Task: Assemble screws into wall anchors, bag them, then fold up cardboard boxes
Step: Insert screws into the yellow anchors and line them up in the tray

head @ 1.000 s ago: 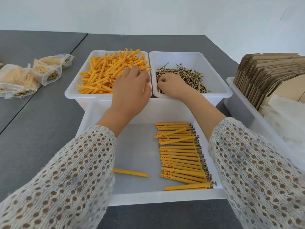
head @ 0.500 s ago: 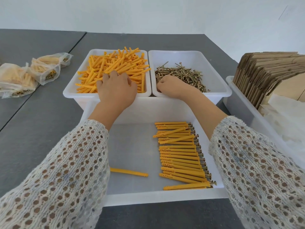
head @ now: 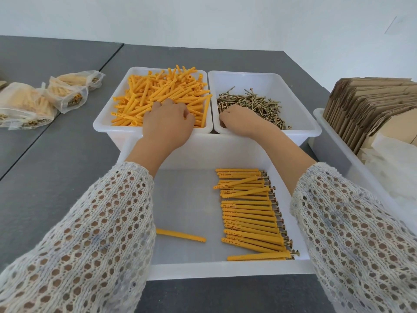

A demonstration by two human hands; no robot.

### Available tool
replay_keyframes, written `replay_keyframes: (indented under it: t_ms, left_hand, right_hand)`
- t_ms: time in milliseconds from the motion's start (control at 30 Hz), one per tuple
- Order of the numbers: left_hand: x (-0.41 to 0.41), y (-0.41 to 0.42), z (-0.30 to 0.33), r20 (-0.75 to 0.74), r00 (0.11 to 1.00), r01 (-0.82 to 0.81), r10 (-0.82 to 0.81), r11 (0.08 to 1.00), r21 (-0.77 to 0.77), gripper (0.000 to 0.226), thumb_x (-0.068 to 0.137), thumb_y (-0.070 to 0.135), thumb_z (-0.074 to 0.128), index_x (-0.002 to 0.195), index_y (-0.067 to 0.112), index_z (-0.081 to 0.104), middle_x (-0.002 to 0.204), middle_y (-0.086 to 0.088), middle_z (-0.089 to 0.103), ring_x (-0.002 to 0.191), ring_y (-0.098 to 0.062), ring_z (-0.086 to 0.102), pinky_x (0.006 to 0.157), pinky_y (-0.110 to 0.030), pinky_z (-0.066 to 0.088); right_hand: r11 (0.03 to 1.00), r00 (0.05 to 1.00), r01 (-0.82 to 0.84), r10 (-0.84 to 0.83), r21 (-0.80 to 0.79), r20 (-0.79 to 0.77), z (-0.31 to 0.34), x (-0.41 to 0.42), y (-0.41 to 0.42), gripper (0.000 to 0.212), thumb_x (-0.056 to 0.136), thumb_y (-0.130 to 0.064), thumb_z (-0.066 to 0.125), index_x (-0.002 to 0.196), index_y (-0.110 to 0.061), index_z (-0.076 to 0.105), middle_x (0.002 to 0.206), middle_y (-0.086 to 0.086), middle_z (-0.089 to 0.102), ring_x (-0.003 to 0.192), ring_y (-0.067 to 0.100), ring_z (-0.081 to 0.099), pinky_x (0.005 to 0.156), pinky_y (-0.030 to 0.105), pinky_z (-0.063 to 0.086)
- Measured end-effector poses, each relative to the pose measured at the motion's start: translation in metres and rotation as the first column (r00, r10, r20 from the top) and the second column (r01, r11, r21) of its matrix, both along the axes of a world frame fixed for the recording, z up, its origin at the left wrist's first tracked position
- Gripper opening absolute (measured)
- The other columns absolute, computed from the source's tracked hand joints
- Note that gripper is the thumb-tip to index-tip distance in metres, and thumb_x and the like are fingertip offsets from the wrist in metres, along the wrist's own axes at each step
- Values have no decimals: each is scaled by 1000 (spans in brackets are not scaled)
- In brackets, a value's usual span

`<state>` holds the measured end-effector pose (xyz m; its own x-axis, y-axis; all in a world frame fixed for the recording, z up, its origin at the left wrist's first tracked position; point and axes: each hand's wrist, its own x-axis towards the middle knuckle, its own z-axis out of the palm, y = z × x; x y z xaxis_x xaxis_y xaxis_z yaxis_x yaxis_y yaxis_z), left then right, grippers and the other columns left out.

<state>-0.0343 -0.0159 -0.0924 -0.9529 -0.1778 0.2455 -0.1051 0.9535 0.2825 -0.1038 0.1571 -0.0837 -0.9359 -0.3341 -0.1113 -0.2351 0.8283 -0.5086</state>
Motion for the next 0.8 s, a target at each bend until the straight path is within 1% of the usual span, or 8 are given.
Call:
replay_keyframes:
  t_ms: [33, 67, 167, 233, 333, 400, 567, 800]
  left_hand:
    - [0, 0, 1, 0, 1000, 0, 0, 1000, 1, 36, 100, 36, 38, 117, 19, 65, 120, -10, 57, 117, -35, 47, 88, -46, 42]
    - [0, 0, 1, -1, 1000, 1, -1, 1000, 2, 35, 100, 35, 38, 116, 19, 65, 118, -10, 58, 115, -35, 47, 87, -45, 42]
    - [1, 1, 1, 3, 1000, 0, 0, 1000, 5, 33, 100, 30, 37, 114, 18, 65, 115, -9, 57, 112, -34, 49, 86, -46, 43]
    - [1, 2, 2, 5, 1000, -1, 0, 1000, 11, 32, 99, 28, 38, 113, 19, 64, 114, -8, 58, 111, -34, 50, 86, -46, 44]
    - [2, 3, 3, -25, 1000, -1, 1, 999, 39, 28, 97, 24, 40, 110, 19, 64, 110, -6, 63, 104, -32, 54, 84, -46, 46]
    - [3, 4, 2, -59, 998, 0, 4, 998, 60, 26, 96, 22, 42, 109, 19, 64, 107, -5, 65, 101, -31, 56, 83, -45, 48]
    - [5, 5, 2, -117, 993, 14, -3, 995, 96, 25, 94, 20, 43, 106, 19, 65, 104, -3, 67, 97, -29, 58, 82, -46, 51]
    - [7, 9, 0, -254, 965, 97, -62, 987, 128, 24, 89, 10, 46, 99, 16, 67, 100, -3, 66, 95, -28, 57, 78, -46, 50]
  right_hand:
    - [1000, 999, -28, 27, -13, -23, -3, -1, 1, 28, 99, -9, 37, 88, 4, 59, 88, 17, 57, 86, 34, 56, 74, 41, 44]
    - [999, 999, -38, 36, -37, -35, -3, -1, 1, 37, 103, -15, 34, 76, -2, 55, 77, 13, 53, 75, 30, 53, 67, 36, 41]
    - [995, 994, -80, 74, -66, -86, -3, -2, 4, 62, 107, -43, 23, 52, -16, 38, 51, -3, 39, 49, 16, 38, 56, 29, 30]
    - [991, 988, -108, 97, -85, -118, -4, -1, 3, 66, 105, -49, 20, 51, -17, 41, 50, -4, 41, 48, 14, 39, 57, 29, 31]
    - [982, 985, -116, 94, -151, -142, -3, 0, 5, 73, 103, -55, 18, 64, -10, 59, 67, 2, 60, 63, 16, 54, 65, 27, 38]
    - [975, 984, -121, 93, -187, -155, -4, -1, 6, 76, 102, -57, 20, 71, -6, 66, 73, 5, 64, 70, 17, 58, 69, 27, 41]
    - [970, 978, -141, 105, -198, -181, -4, -1, 5, 68, 101, -58, 27, 59, -14, 57, 58, -4, 54, 61, 12, 54, 63, 25, 37]
    - [967, 970, -153, 108, -202, -219, -5, -2, 7, 65, 99, -61, 34, 64, -11, 58, 53, -7, 51, 54, 10, 50, 59, 22, 38]
